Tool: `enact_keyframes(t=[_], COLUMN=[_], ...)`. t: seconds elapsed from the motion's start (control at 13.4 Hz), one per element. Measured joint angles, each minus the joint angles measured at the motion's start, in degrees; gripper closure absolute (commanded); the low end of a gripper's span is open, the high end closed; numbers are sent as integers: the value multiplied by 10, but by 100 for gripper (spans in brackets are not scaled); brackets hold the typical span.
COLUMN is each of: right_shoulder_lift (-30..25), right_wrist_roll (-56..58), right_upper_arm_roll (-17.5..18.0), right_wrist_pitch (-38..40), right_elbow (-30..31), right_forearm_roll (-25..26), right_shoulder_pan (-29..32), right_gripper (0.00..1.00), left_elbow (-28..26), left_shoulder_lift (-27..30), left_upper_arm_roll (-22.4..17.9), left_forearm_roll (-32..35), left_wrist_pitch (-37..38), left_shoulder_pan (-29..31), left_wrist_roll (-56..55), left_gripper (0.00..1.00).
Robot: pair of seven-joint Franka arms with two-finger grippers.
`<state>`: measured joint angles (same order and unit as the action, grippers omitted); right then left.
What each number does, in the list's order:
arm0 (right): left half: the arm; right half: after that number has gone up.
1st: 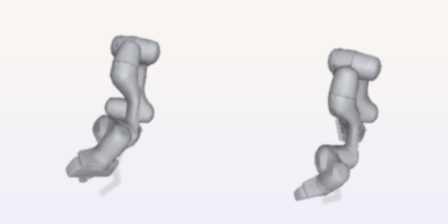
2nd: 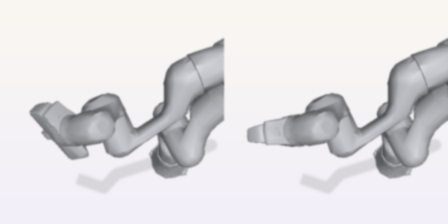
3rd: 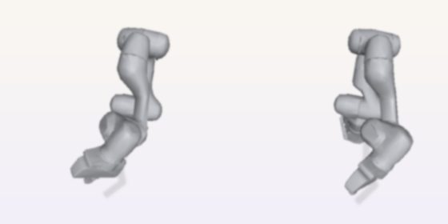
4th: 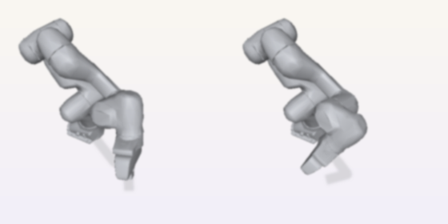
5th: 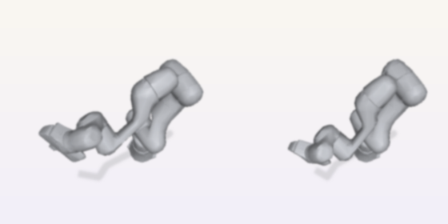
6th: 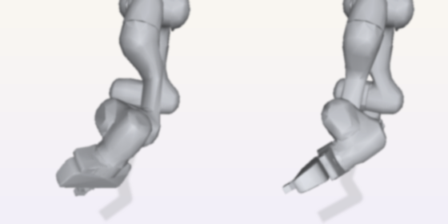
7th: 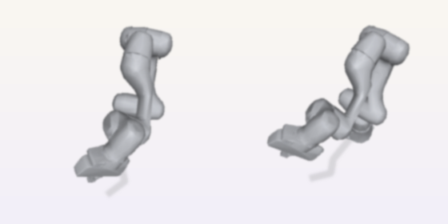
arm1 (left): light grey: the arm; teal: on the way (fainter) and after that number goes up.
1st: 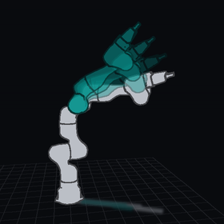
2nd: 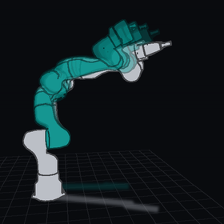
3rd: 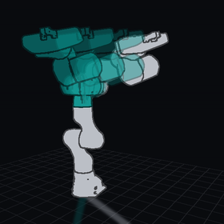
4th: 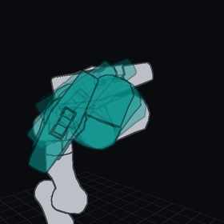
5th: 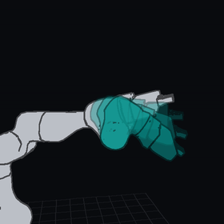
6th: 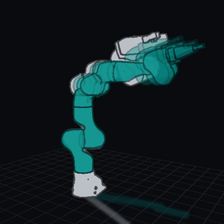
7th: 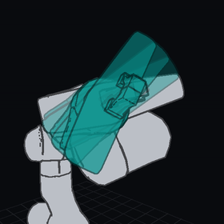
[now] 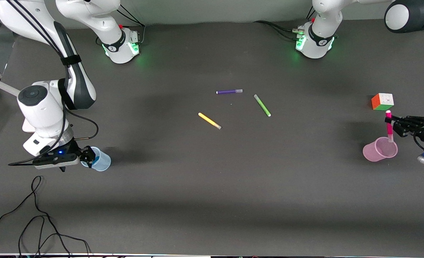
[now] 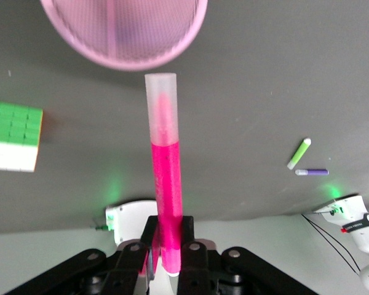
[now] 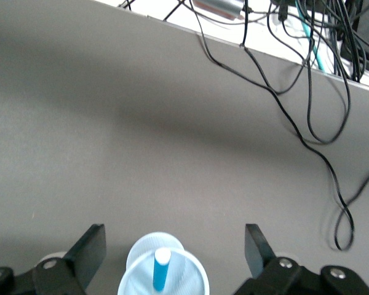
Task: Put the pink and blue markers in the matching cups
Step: 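Drop the blue marker into the blue cup while the left gripper lowers pink, then release the pink marker into the pink cup with the left gripper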
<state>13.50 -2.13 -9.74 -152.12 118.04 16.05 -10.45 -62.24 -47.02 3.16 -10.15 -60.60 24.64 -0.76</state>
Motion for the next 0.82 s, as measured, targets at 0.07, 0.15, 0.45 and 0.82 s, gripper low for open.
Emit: enact_keyframes(t=[0.07,0.15,0.45,0.82], right_shoulder_lift=[-12,-27,-98,-138], right_wrist_roll=[-3,-13,-20,-20], right_upper_arm_roll=[9,21,51,67], right_wrist_pitch=[36,73,267,505], right_elbow=[-9,-15,-57,-164], right_forearm_roll=[-1,-8,-103,-125], right_shoulder_pan=[0,0,-3,-3], right_gripper=[0,0,0,0], left_elbow=[0,1,1,1], left_shoulder_lift=[-7,-13,-32,-43], left_upper_arm_roll=[-1,-1,-1,-1], left_forearm_roll=[0,0,0,0], left_wrist_pitch=[-7,-11,-27,-61], left_shoulder_pan=[2,5,15,16], left_wrist_roll=[9,20,32,41], left_gripper=[100,100,100,23])
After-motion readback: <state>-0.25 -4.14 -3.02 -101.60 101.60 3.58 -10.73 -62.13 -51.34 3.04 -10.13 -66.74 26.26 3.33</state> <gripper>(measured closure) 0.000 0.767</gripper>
